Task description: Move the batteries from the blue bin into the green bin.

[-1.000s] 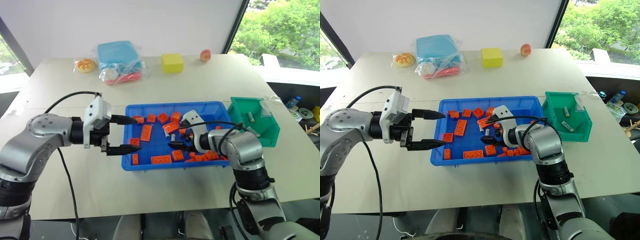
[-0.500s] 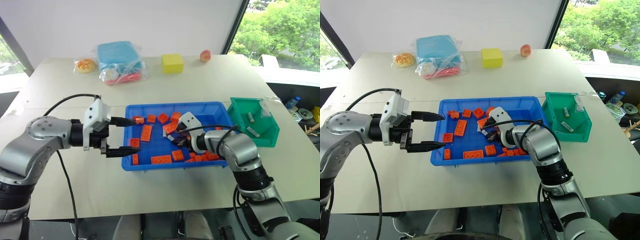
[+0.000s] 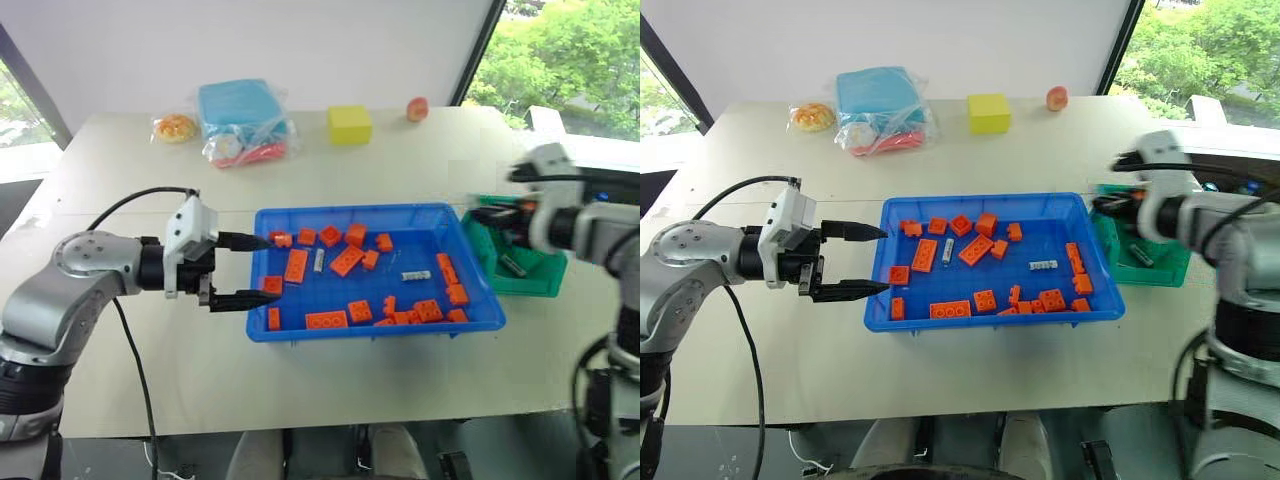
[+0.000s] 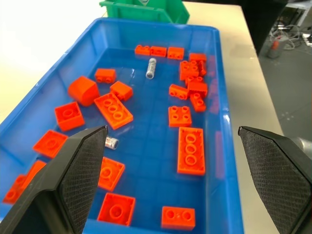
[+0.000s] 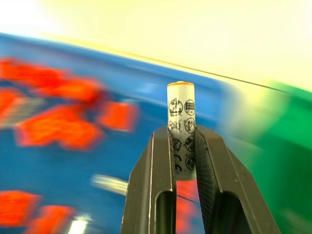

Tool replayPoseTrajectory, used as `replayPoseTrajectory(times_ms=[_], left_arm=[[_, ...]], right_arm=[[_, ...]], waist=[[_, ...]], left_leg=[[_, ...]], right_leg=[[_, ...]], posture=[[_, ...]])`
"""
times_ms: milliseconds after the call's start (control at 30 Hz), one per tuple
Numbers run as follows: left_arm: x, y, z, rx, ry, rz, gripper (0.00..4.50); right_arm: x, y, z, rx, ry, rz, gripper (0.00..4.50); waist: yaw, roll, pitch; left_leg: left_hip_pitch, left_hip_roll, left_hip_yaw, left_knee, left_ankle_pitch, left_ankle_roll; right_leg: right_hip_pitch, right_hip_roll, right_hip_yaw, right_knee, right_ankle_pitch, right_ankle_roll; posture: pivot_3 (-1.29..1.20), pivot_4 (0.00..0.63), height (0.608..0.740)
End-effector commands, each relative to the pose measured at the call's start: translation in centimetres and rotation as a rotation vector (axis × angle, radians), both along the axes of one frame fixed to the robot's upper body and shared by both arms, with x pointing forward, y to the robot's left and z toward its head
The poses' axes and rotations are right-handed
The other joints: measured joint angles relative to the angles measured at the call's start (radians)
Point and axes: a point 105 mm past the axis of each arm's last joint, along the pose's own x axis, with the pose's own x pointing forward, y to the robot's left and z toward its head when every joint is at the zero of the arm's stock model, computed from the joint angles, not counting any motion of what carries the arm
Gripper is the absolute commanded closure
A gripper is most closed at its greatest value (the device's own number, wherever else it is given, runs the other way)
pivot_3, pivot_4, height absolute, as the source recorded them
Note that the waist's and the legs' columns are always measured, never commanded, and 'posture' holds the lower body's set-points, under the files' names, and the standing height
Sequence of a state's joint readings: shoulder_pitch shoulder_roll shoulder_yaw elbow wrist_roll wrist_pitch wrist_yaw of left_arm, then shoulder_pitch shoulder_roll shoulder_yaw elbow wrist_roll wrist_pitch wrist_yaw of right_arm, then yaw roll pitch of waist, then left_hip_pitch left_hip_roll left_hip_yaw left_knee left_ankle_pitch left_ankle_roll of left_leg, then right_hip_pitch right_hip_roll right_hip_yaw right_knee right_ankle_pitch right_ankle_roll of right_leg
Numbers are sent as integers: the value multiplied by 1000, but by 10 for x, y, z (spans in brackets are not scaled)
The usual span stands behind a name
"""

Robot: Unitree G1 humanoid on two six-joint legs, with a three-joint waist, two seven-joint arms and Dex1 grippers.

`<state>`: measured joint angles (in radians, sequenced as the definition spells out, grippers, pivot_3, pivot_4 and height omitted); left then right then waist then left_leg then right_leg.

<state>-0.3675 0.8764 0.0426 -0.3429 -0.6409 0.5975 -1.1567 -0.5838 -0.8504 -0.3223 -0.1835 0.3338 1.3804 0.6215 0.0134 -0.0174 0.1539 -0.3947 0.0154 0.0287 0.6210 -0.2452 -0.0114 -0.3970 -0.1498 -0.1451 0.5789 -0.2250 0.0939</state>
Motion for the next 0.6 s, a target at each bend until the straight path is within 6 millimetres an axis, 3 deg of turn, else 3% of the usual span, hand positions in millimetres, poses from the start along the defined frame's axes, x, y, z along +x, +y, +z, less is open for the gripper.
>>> replayPoseTrajectory(times_ms=[33, 133, 233, 333, 433, 533, 600], left_arm=[[1, -7, 7, -9, -46, -38, 0], [2, -10, 9, -13, -51, -46, 0], [3, -10, 10, -13, -57, -45, 0], [2, -8, 11, -12, -59, -41, 0], [0, -7, 10, -9, -56, -33, 0], [-2, -2, 10, 2, -53, -16, 0], [-1, 3, 10, 12, -55, 8, 0]], right_arm=[[4, -21, -4, -72, -36, -54, 3412], [10, -34, -12, -131, -46, -83, 2073], [17, -23, -3, -152, -101, 0, 545], [25, 13, 19, -185, -202, 217, 545], [36, 66, 31, -86, -217, 401, 545], [39, 126, 23, 2, -175, 569, 545], [39, 163, 7, 63, -106, 636, 545]], waist=[[-4, 0, 0], [-8, 1, 1], [-8, 5, 3], [-9, 6, 5], [-14, 6, 5], [-23, 3, 3], [-24, 1, 2]], left_leg=[[0, 1, 0, 0, 0, 0], [2, 1, 1, 0, 1, 2], [2, 1, 1, 0, 1, 2], [2, 1, 1, 0, 1, 2], [2, 2, 1, -1, 1, 2], [3, 4, -1, -1, 1, 2], [3, 5, -2, -1, 1, 2]], right_leg=[[1, 0, 0, 0, 0, 0], [2, 1, 0, 2, 1, 1], [1, 0, 0, 2, 1, 1], [1, 0, 0, 2, 1, 1], [1, 1, 0, 2, 1, 1], [0, 1, -1, 2, 1, 1], [-2, 1, -2, 2, 1, 1]], posture=[[0, 150, 704], [0, 150, 704], [0, 150, 704], [0, 150, 704], [0, 150, 704], [0, 150, 704], [0, 150, 704]])
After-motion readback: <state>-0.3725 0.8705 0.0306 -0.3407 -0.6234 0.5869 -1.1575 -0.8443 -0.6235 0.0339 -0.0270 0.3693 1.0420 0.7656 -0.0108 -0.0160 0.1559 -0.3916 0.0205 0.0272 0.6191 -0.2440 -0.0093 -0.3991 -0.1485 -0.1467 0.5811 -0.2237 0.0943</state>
